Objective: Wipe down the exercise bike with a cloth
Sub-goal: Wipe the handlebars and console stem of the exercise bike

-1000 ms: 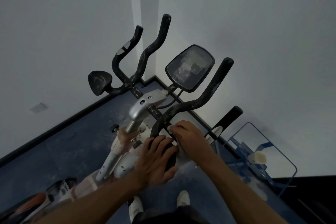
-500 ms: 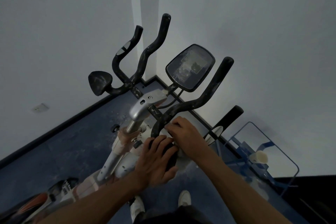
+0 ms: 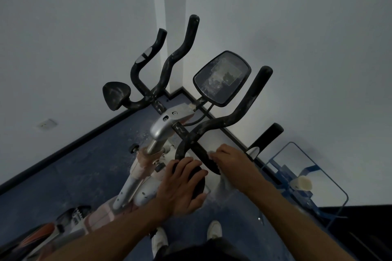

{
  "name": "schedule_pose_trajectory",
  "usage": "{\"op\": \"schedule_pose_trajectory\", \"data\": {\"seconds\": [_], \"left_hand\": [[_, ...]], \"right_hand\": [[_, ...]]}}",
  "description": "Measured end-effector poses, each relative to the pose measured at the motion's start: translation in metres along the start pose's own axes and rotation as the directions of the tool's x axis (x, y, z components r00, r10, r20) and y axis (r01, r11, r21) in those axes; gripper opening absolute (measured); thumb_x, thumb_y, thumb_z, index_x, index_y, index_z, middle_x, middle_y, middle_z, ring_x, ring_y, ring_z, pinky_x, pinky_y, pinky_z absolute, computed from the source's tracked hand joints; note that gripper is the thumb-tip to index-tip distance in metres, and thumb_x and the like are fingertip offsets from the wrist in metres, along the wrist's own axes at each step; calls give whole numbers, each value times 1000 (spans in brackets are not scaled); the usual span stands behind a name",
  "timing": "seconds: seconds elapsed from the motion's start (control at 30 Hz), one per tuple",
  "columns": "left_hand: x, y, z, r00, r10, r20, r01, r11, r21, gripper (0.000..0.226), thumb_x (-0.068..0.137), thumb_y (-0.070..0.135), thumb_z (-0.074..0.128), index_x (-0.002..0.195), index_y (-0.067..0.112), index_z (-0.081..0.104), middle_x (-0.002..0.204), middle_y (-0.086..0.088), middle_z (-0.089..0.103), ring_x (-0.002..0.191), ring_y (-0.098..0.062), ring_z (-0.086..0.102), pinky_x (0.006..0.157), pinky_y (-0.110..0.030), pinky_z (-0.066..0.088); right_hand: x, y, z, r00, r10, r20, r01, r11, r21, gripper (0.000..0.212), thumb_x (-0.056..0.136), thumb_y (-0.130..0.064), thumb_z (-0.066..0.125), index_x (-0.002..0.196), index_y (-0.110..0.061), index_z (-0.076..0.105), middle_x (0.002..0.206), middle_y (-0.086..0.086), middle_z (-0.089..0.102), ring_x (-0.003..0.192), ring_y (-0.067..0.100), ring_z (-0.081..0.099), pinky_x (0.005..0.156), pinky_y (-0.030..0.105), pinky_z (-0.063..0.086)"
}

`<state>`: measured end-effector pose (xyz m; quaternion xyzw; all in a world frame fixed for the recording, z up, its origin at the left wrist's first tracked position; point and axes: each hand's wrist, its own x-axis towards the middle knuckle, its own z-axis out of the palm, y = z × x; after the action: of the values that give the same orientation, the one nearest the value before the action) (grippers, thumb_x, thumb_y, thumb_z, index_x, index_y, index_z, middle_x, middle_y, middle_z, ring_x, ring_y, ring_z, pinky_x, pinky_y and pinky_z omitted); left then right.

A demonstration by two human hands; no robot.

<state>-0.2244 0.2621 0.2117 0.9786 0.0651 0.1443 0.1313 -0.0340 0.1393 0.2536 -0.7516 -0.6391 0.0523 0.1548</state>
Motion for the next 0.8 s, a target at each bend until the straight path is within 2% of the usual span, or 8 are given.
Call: {"op": "schedule_pose_trajectory", "data": {"seconds": [0.07,0.17,0.23,0.37,0.5,0.63,0.8], "left_hand": [[0,0,0,1000,3,-1,-3,1000,2,58,95,60,29,119,22,65,130,-6,59,125,-31,53,100,-49,34],[1,1,0,1000,5,3,-5,1000,10,56,93,60,32,118,21,63,131,-6,58,125,-31,52,101,-49,34],[1,0,2,1000,3,3,-3,1000,9,55,93,59,34,119,20,63,132,-7,58,125,-32,52,101,-50,34],[1,1,1,1000,-10,-10,10,1000,0,57,93,59,32,121,21,64,133,-6,57,127,-31,51,101,-49,34],[0,4,0,999,-17,-29,17,1000,-1,58,96,59,27,123,23,63,133,-6,58,127,-31,50,99,-52,36],[0,8,-3,999,-51,-5,52,998,41,57,97,59,24,123,24,61,135,-6,57,129,-31,48,100,-51,33],[-2,15,-8,992,-115,57,109,988,106,54,95,57,30,126,26,62,139,-3,54,134,-29,44,105,-54,33]], "right_hand": [[16,-8,8,998,38,-55,-38,999,11,24,91,-15,64,115,-12,67,98,6,65,82,15,62,75,27,57],[36,-18,20,991,32,-131,-26,999,47,20,91,-10,69,111,-7,67,97,9,66,83,18,61,75,32,57],[33,-20,25,989,-16,-147,20,999,26,24,92,-10,69,115,-4,65,100,11,65,86,21,60,76,32,56],[-6,-7,11,990,-135,-32,132,988,-74,28,98,-19,53,125,-10,59,99,4,61,84,15,54,74,28,50],[-37,16,-6,967,-252,-22,245,956,-161,36,88,-14,65,124,-11,61,99,2,63,86,15,57,76,28,46],[-19,9,3,987,-132,-90,122,987,-107,27,84,-11,75,111,-10,67,87,3,63,74,15,57,69,27,50],[5,-10,15,998,36,-59,-36,999,17,20,92,-18,70,110,-16,62,93,0,60,78,14,57,72,18,36]]}}
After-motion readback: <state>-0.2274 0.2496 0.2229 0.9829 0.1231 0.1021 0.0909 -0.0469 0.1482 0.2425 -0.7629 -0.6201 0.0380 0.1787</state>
